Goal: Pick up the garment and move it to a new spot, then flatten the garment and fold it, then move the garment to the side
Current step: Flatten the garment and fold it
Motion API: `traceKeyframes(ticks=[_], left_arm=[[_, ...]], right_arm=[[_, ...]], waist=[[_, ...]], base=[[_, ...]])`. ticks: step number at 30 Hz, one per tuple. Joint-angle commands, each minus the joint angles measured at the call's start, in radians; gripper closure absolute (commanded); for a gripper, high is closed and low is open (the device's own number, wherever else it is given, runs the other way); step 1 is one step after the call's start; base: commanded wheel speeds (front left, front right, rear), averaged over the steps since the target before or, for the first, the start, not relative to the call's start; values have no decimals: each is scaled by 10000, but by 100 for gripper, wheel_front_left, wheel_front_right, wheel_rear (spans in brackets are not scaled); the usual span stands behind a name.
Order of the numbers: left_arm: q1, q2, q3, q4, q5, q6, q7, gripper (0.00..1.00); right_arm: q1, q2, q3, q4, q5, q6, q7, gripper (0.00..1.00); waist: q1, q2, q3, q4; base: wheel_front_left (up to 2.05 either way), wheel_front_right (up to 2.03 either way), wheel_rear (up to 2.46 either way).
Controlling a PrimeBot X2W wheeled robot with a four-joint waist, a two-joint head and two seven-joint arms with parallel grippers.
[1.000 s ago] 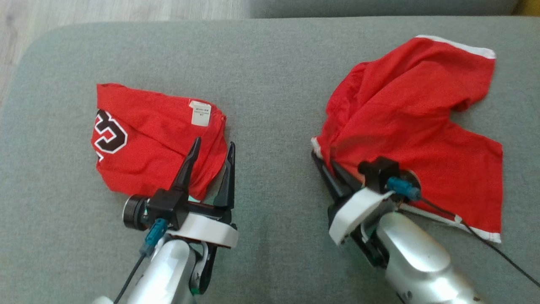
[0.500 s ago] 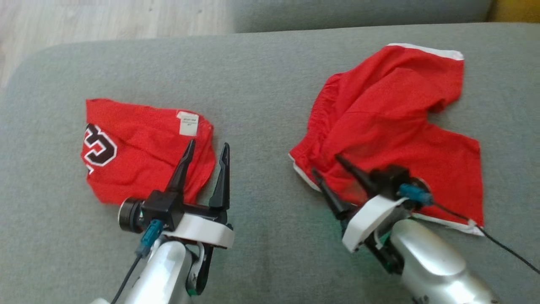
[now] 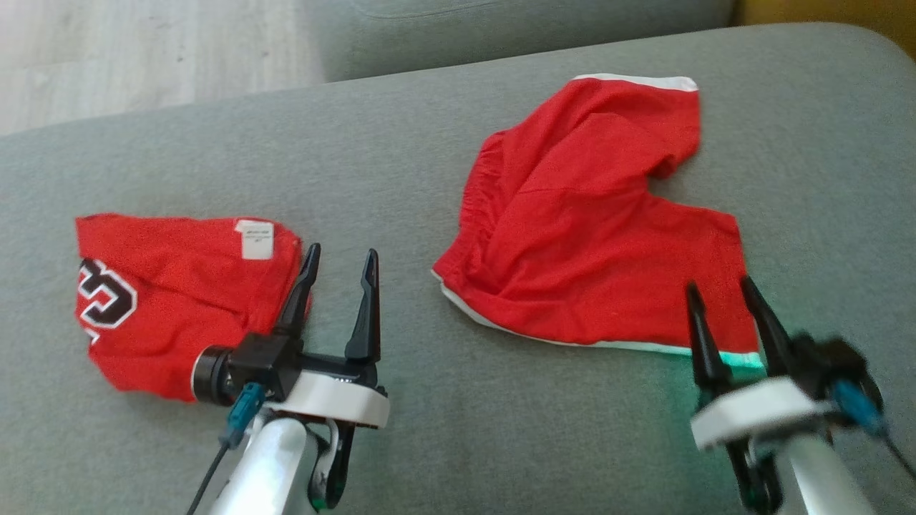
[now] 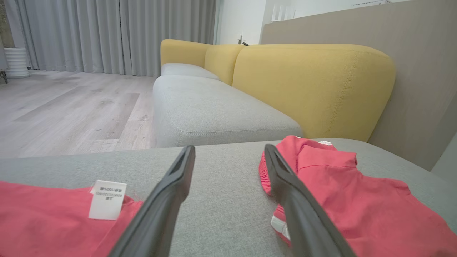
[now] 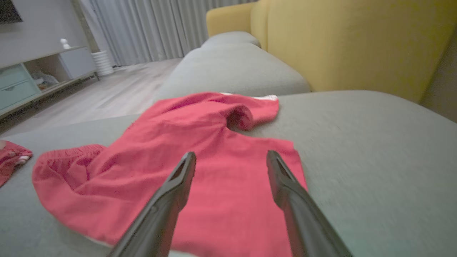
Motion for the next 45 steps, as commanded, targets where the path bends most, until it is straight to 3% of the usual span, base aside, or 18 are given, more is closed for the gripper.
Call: traceKeyframes(ticks=[1,5,10,19,31,32,33,34,42,45], left_arm=[[-187,21,299,-328,-55,-7,-95,0],[-219,21,248,-313,-66,-17,-95,0],[-316,20,222,-258,-27,-52,-95,0],[-404,20,177,-153,58,-128,-95,0],[-552,20,81,55,150,-204,-95,0],[-548,20,89,70,154,-210,-95,0],[-538,20,99,85,157,-214,-95,0],[-524,20,111,97,159,-217,-95,0],[-563,66,-57,536,334,-508,-95,0],[-979,273,-778,1250,576,-1106,304,0]], right_arm=[[167,246,-138,-477,-324,-7,-119,0],[741,599,-1061,-932,-874,-7,-119,0],[807,647,-1254,-1034,-701,-7,-119,0],[676,651,-2133,232,-783,-7,236,0],[101,652,-1654,1732,-433,-7,515,0],[84,652,-1652,1812,-432,-7,505,20],[72,652,-1651,1883,-432,-7,489,57],[57,652,-1659,1930,-454,-7,464,100],[-63,652,-2122,1850,-966,-7,281,100],[-172,653,-2458,1712,-1090,-7,329,100]], waist=[[0,-1,28,-163],[0,-1,117,-363],[0,-1,209,-477],[0,-1,397,-441],[0,-1,598,-188],[0,-1,571,-176],[0,-1,542,-171],[0,-1,513,-174],[0,-1,365,-336],[0,-1,489,-468]], base=[[0,0,0],[0,0,0],[0,0,0],[0,0,0],[0,0,0],[0,0,0],[0,0,0],[0,0,0],[0,0,0],[0,0,0]])
